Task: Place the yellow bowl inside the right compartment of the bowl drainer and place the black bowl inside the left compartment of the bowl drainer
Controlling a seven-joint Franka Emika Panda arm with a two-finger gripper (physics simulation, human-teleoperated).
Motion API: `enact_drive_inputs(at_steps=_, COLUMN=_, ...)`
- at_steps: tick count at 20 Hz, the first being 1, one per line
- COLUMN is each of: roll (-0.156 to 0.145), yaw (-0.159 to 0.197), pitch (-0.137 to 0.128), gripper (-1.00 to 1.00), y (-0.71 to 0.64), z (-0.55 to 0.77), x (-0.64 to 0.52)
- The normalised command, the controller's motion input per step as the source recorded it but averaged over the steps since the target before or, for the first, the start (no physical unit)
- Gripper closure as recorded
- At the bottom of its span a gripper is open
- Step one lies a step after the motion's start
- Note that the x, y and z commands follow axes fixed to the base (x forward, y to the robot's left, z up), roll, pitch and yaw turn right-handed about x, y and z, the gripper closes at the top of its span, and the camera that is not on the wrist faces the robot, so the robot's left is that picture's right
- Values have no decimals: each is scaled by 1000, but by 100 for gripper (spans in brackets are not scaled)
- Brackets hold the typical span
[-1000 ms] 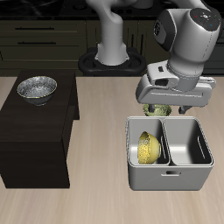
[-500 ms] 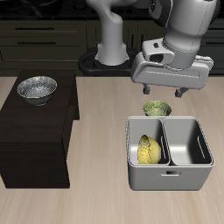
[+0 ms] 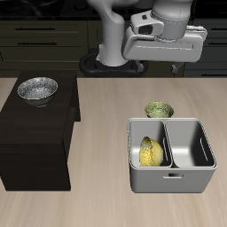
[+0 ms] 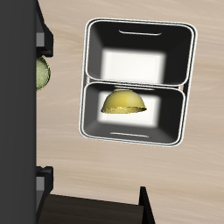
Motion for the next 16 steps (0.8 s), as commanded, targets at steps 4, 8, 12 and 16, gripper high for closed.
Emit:
enact_drive_inputs(at_steps=4, roll=72, yaw=91, pitch=-15, gripper=-100, y=-86, z=292, x=-230)
enact_drive_inputs(at_steps=8, roll=24, yaw=-2, pitch=-19, gripper=-100, y=-182, z=261, x=-163)
enact_drive_inputs(at_steps=12, roll=12, yaw=6, pitch=-24, gripper=-100, y=-119, z=133, x=-78)
enact_drive_inputs(at_steps=16, roll=23, yaw=12, pitch=-4, gripper=-100, y=-84, z=72, x=-3)
